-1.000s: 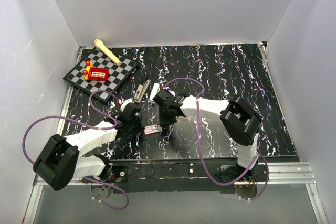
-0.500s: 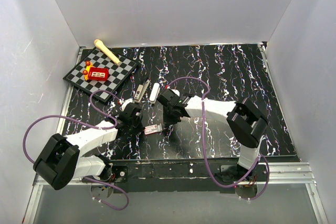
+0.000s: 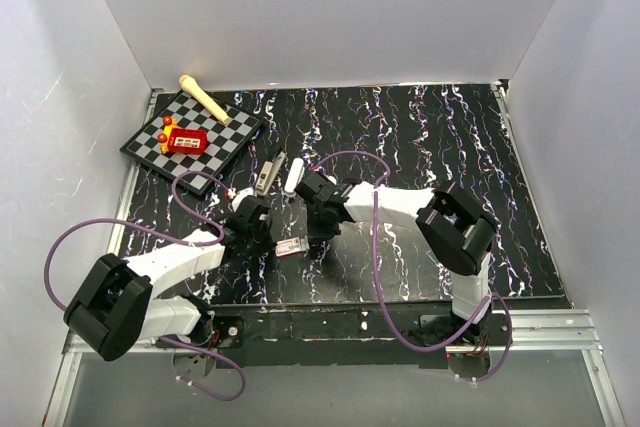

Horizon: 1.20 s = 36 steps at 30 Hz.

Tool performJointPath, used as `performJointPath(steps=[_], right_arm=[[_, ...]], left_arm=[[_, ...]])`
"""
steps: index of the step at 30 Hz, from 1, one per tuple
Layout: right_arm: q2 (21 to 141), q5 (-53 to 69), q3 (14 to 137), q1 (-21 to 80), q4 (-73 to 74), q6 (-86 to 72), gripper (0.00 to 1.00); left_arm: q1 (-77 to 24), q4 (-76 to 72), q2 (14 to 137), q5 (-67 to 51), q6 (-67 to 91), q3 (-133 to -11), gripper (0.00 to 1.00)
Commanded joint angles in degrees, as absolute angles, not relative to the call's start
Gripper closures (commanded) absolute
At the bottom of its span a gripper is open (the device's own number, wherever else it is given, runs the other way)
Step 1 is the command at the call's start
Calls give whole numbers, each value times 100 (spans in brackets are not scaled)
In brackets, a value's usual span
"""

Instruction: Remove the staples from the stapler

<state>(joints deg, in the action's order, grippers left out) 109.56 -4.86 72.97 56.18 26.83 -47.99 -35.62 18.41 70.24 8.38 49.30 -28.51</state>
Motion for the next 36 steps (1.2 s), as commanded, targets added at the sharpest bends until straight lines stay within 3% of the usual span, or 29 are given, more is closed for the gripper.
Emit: performJointPath(steps=[1,25,36], right_arm=[[11135,-220,7506,5616,2672,-4755,99],[11461,510,7858,5836,2417,-4895,99],[10653,-271,7304,5608,2548,-4667,97]], left_arm=[[-3621,2118,7172,826,4931,-2848,100],[-3709,2057,7269,765,4931,-2927,100],[-3718,2206,7023,870,4799,-3032,100]])
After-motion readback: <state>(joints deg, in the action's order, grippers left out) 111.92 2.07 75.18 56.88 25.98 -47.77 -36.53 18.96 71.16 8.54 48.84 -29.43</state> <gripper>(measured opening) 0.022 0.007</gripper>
